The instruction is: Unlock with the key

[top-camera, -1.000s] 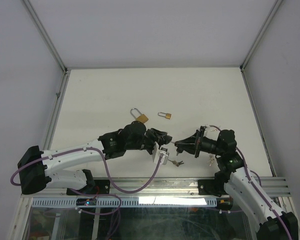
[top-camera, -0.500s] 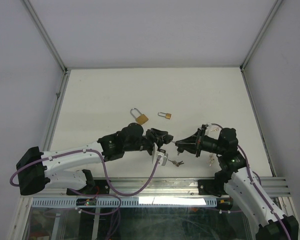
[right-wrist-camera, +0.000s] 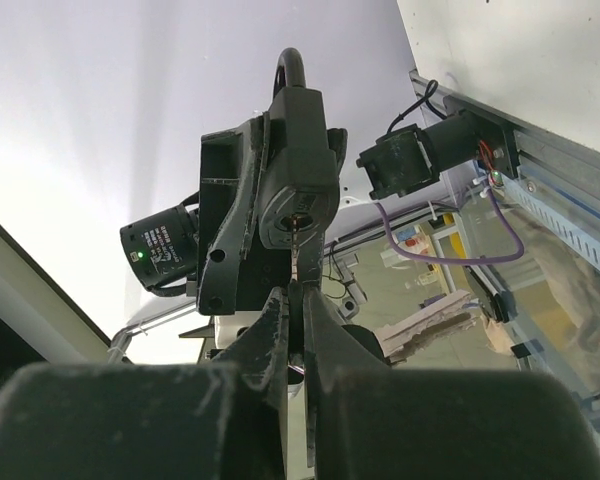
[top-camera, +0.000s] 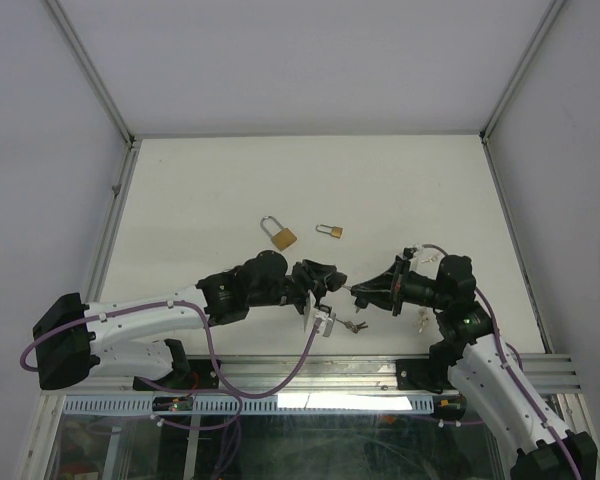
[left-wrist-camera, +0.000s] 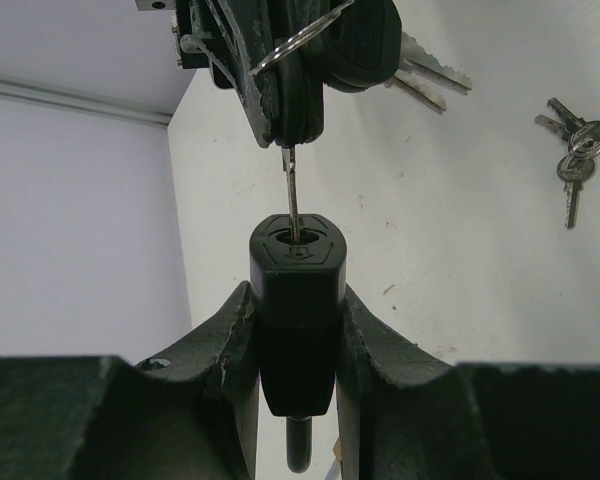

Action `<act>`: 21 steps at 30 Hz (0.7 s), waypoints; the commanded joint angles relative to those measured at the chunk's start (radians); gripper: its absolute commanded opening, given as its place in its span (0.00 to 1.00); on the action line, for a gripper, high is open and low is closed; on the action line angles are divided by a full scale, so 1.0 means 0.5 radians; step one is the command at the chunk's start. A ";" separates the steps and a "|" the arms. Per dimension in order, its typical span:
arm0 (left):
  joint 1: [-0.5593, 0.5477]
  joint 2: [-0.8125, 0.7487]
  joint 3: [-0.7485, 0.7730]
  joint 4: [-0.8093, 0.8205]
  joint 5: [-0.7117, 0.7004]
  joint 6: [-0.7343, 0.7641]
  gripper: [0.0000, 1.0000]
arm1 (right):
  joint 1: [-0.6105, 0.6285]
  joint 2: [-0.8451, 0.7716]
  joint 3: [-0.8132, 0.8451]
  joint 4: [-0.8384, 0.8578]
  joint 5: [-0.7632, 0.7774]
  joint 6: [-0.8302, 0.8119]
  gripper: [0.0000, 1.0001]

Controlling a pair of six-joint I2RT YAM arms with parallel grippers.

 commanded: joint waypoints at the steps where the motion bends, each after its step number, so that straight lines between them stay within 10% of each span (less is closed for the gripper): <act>1: -0.052 -0.121 0.055 0.530 0.082 0.109 0.00 | -0.003 0.062 0.053 0.040 -0.094 -0.156 0.00; 21: -0.053 -0.123 -0.009 0.705 0.110 0.167 0.00 | -0.003 0.035 0.084 0.231 -0.076 -0.225 0.00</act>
